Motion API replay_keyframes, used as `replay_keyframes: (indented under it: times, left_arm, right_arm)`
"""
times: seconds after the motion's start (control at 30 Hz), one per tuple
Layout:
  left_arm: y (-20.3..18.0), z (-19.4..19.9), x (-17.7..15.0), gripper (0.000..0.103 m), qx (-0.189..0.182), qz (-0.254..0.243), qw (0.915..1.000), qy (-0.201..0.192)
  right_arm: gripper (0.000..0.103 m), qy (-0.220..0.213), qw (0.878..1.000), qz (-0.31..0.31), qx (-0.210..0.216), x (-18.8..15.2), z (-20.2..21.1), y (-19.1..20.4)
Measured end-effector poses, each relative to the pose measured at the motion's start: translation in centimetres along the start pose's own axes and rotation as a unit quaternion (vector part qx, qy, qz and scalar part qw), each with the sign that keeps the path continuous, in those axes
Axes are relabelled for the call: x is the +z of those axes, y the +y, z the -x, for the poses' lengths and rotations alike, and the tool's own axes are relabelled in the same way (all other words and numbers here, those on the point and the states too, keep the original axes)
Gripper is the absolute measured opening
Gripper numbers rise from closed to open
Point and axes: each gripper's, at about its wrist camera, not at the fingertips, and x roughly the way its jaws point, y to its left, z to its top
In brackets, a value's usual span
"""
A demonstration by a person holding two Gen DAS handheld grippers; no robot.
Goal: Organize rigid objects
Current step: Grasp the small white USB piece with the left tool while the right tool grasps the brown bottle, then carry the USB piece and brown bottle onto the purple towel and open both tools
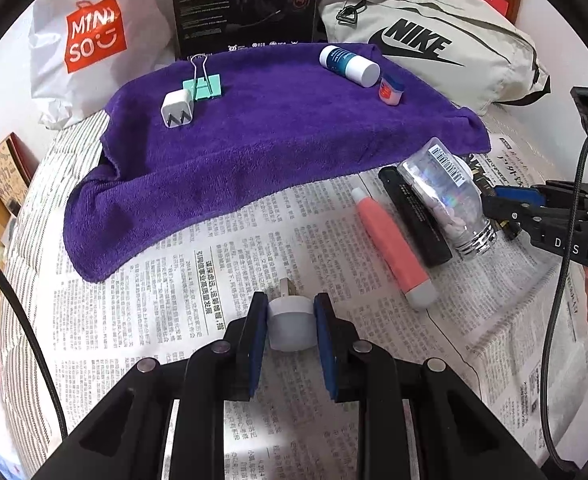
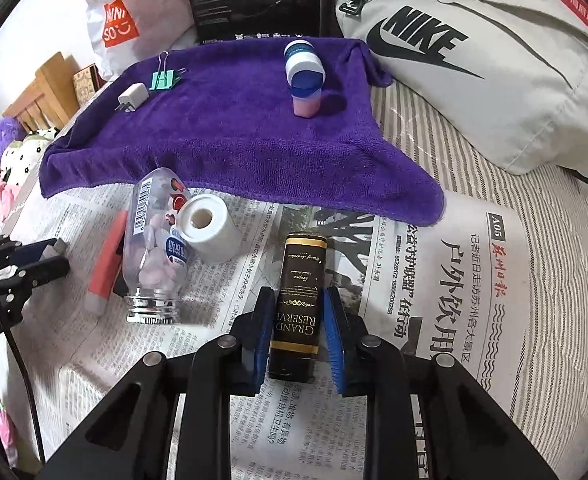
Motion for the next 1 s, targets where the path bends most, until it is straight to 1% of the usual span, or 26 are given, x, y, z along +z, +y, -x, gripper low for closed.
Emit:
replay_keyframes:
  times: [0.1,0.2,0.27,0.33,0.43,0.57,0.67,0.77,0.9,1.0]
  left_arm:
    - [0.3,0.0,-0.1,0.023,-0.004,0.007,0.9999,-0.007]
    - [0.5,0.1,-0.2,0.022,-0.006,0.012,0.9999,-0.009]
    - [0.6,0.4,-0.3,0.022,-0.003,0.013,0.9999,-0.003]
    - [0.8,0.6,-0.6,0.022,-0.003,0.015,0.9999,-0.001]
    - [1.2,0.6,-0.8,0.022,-0.006,0.023,0.9997,-0.003]
    - [1.7,1.1,-0.6,0.022,-0.009,0.028,0.9995,-0.006]
    - [2.3,1.8,-0.3,0.022,-0.013,0.035,0.9992,-0.011]
    - [2.8,2.1,0.0,0.022,-0.017,0.045,0.9987,-0.016]
    - [3.7,2.6,0.2,0.022,-0.042,0.063,0.9969,-0.021]
    - [3.9,2.9,0.3,0.022,-0.049,0.068,0.9962,-0.024]
  right_arm:
    - [0.027,-0.008,1.000,0.008,-0.007,-0.1,-0.1,0.4]
    - [0.028,-0.015,1.000,-0.012,0.006,-0.2,-0.1,-0.1]
    - [0.028,-0.021,1.000,-0.004,0.005,-0.4,0.0,0.0]
    - [0.025,-0.018,1.000,0.006,0.003,-0.4,0.1,0.0]
    - [0.024,-0.001,1.000,0.003,0.012,-0.6,0.5,-0.4]
    - [0.024,0.000,1.000,0.006,0.011,-0.8,0.6,-0.3]
    - [0.024,0.004,1.000,0.006,0.020,-0.7,1.0,-0.3]
    - [0.024,0.000,1.000,0.006,0.022,-0.7,1.5,-0.3]
    - [0.024,-0.004,0.999,0.002,0.031,-0.5,2.0,-0.5]
    - [0.024,-0.005,0.999,0.000,0.033,-0.4,2.2,-0.7]
